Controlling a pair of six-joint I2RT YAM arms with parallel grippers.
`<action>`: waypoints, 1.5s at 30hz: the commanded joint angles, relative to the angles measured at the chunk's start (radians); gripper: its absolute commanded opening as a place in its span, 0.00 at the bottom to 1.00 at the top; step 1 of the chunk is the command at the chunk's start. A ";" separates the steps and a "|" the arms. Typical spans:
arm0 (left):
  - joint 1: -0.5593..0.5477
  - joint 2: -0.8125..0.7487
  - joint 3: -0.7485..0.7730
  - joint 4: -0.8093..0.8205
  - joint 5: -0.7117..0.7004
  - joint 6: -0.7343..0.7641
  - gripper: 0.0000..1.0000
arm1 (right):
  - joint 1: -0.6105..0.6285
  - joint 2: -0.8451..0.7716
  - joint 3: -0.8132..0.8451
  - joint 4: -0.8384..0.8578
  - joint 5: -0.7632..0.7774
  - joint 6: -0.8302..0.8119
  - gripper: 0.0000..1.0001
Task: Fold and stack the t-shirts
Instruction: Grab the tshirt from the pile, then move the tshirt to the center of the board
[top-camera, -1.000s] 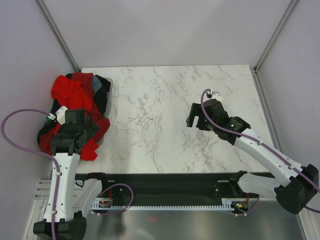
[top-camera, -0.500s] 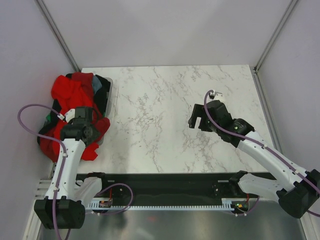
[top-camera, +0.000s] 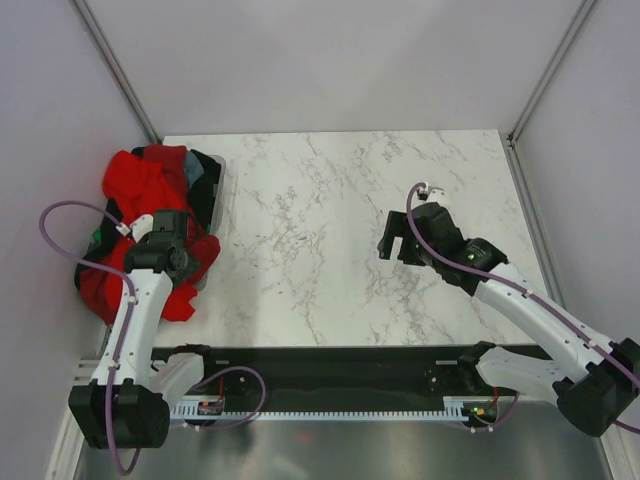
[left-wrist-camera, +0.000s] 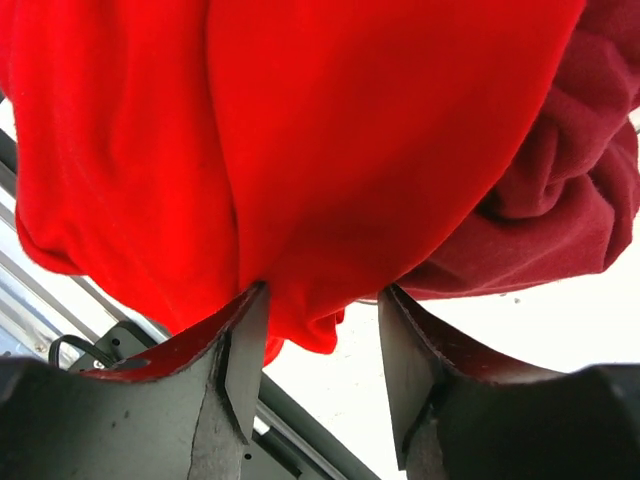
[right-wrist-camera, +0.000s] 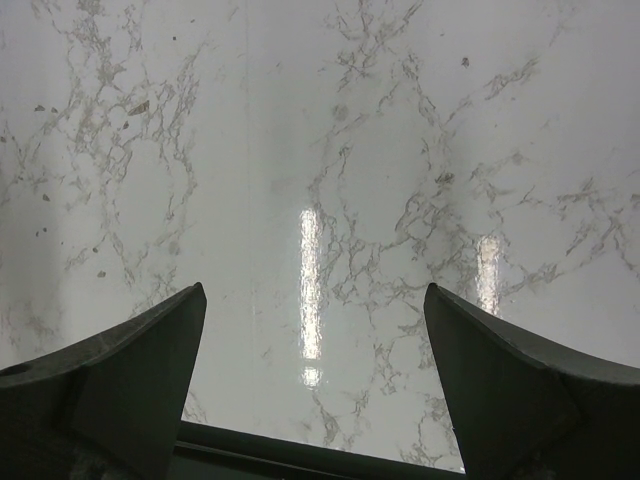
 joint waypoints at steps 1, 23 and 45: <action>0.006 0.003 0.000 0.063 -0.014 0.046 0.53 | 0.003 -0.005 -0.003 -0.002 0.025 -0.012 0.98; 0.008 -0.028 0.747 0.024 0.118 -0.006 0.02 | 0.004 0.012 0.011 0.015 0.002 0.027 0.98; -0.738 1.055 1.498 0.235 0.501 -0.150 0.02 | -0.002 -0.152 0.416 -0.248 0.329 -0.013 0.98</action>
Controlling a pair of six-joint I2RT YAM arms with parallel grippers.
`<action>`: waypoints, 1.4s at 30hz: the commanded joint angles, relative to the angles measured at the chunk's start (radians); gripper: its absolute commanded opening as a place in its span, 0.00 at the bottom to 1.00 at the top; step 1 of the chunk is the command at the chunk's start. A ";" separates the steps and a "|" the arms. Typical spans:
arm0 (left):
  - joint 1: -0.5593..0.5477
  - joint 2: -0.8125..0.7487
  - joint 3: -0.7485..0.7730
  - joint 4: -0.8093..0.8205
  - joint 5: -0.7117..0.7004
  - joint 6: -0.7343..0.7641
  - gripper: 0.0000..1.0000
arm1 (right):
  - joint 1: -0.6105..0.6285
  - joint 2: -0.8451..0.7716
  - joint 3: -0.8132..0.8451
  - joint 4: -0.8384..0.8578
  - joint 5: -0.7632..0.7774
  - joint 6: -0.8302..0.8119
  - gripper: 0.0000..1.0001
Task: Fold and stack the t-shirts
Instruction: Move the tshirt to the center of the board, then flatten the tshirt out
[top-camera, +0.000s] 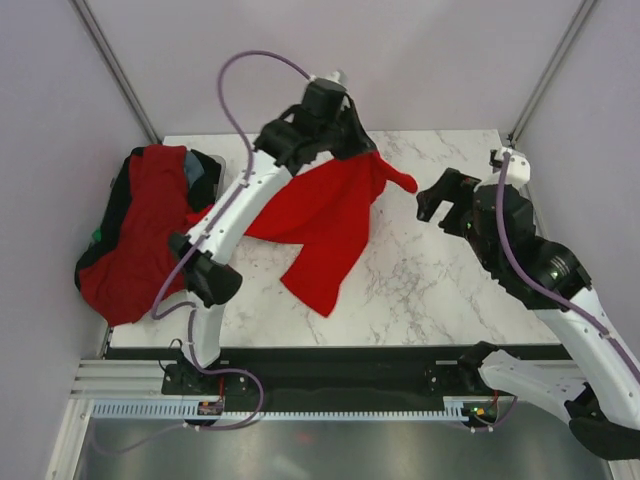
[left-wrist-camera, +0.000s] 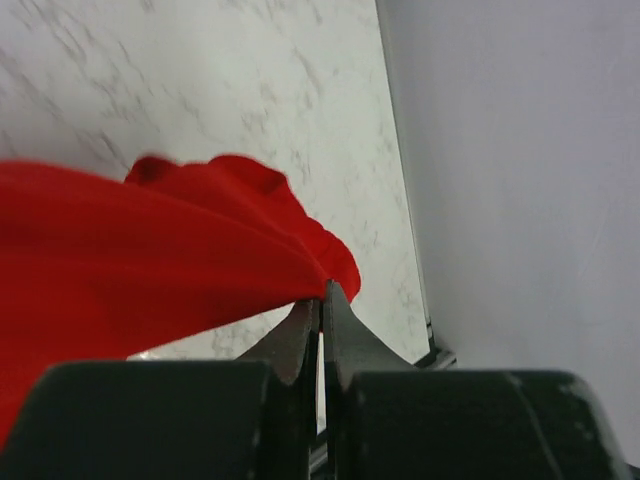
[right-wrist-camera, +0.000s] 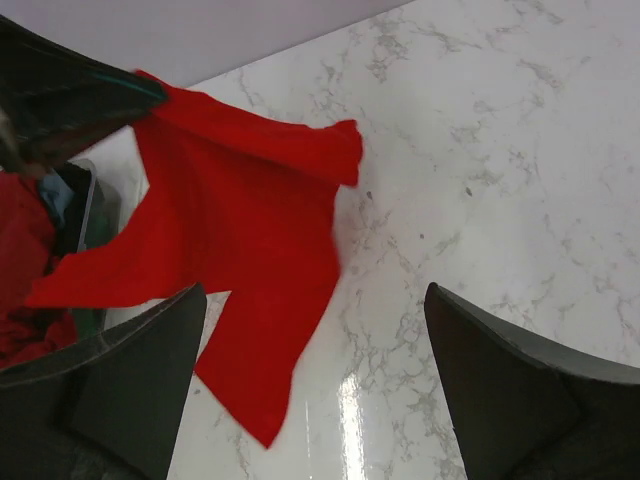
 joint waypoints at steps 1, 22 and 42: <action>-0.084 0.098 0.025 0.054 0.030 -0.168 0.02 | -0.003 -0.037 0.015 -0.097 0.110 0.034 0.98; 0.208 -0.193 -0.566 0.054 0.187 0.032 0.98 | 0.059 0.241 -0.534 0.167 -0.414 0.219 0.98; 0.342 -0.560 -1.171 0.131 0.121 0.117 0.96 | 0.078 0.571 -0.605 0.393 -0.453 0.219 0.00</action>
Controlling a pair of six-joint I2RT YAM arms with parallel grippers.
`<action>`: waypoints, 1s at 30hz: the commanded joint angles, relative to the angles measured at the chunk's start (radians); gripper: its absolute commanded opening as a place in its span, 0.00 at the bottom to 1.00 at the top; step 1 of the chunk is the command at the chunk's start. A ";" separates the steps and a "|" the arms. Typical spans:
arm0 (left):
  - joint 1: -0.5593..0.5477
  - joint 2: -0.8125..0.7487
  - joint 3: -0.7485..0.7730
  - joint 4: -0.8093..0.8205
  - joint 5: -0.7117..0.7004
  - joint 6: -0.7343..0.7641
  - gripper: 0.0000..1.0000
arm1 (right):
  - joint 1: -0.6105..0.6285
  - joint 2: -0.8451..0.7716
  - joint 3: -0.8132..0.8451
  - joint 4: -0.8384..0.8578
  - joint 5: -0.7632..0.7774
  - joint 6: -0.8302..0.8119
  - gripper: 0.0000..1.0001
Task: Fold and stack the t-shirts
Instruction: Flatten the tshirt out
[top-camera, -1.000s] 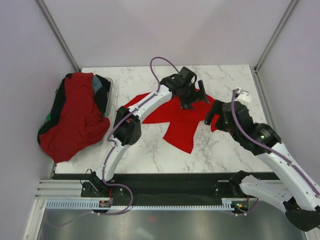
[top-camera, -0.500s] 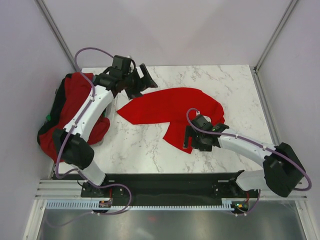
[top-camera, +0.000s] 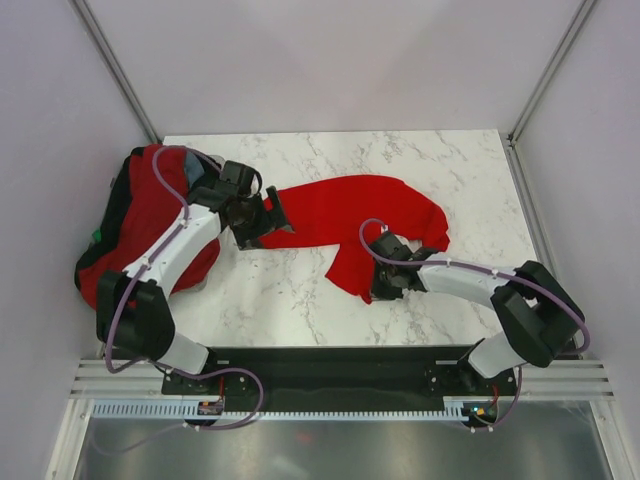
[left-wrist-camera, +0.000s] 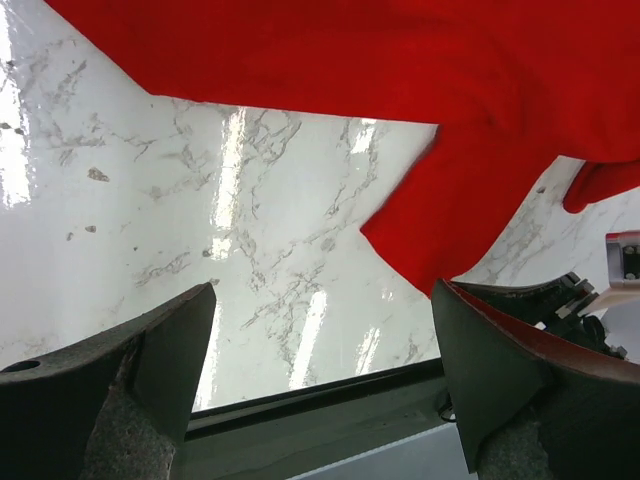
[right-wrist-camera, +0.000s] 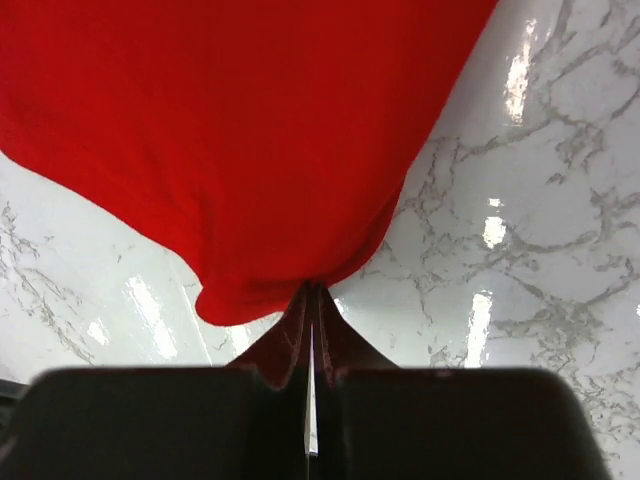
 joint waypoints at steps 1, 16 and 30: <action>0.023 -0.095 -0.010 0.052 -0.022 0.053 0.95 | 0.005 0.013 0.006 -0.008 0.008 -0.013 0.00; 0.035 -0.173 0.087 -0.081 -0.171 0.087 0.92 | -0.169 -0.269 0.872 -0.777 0.392 -0.194 0.00; 0.049 -0.095 -0.209 0.086 -0.278 -0.008 0.88 | -0.281 -0.473 0.472 -0.689 0.373 -0.239 0.00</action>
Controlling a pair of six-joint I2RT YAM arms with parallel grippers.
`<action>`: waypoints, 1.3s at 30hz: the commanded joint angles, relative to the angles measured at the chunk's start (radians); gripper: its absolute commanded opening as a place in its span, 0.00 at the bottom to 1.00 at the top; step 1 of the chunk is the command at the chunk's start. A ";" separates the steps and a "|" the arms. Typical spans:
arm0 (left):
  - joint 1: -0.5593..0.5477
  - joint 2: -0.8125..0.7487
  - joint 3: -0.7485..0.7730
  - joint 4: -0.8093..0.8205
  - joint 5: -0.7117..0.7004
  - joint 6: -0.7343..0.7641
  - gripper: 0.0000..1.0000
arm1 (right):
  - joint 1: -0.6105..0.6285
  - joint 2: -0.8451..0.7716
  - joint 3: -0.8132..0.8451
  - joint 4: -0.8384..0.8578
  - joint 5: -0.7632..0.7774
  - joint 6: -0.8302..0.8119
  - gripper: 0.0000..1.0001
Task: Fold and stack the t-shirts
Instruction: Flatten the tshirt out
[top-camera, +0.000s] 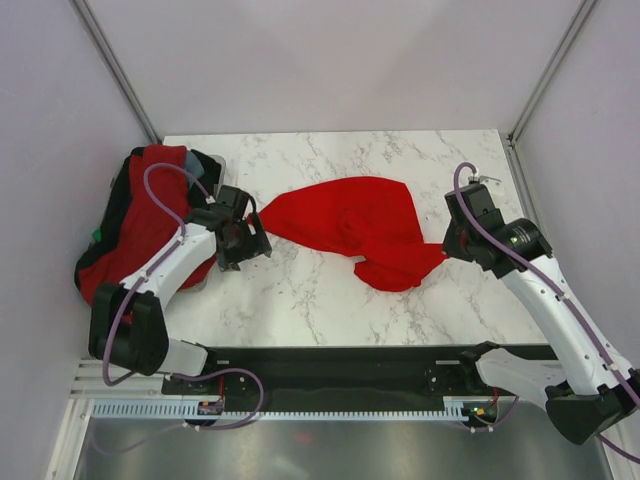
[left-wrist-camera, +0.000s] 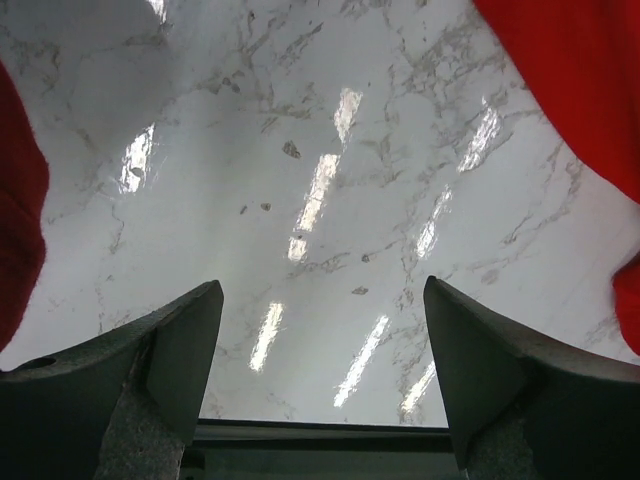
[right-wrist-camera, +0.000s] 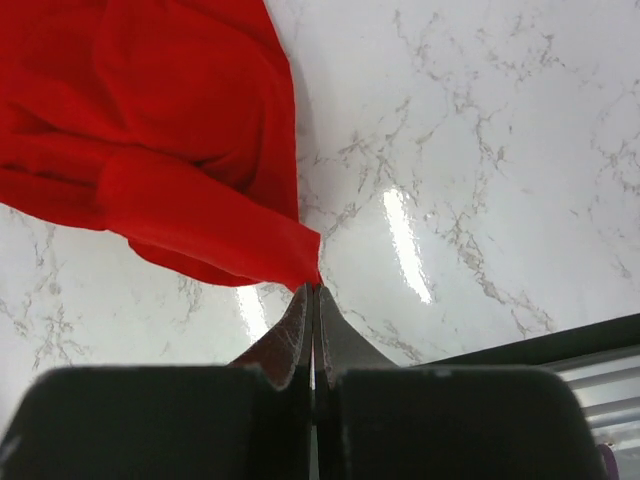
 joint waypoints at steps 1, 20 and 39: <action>0.019 0.039 0.018 0.107 -0.043 -0.055 0.88 | -0.026 -0.053 -0.036 0.030 0.012 -0.048 0.00; 0.166 0.628 0.531 0.133 -0.079 -0.071 0.72 | -0.164 -0.024 -0.181 0.173 -0.179 -0.177 0.00; 0.169 0.699 0.573 0.088 -0.108 -0.075 0.02 | -0.180 0.035 -0.208 0.240 -0.227 -0.207 0.00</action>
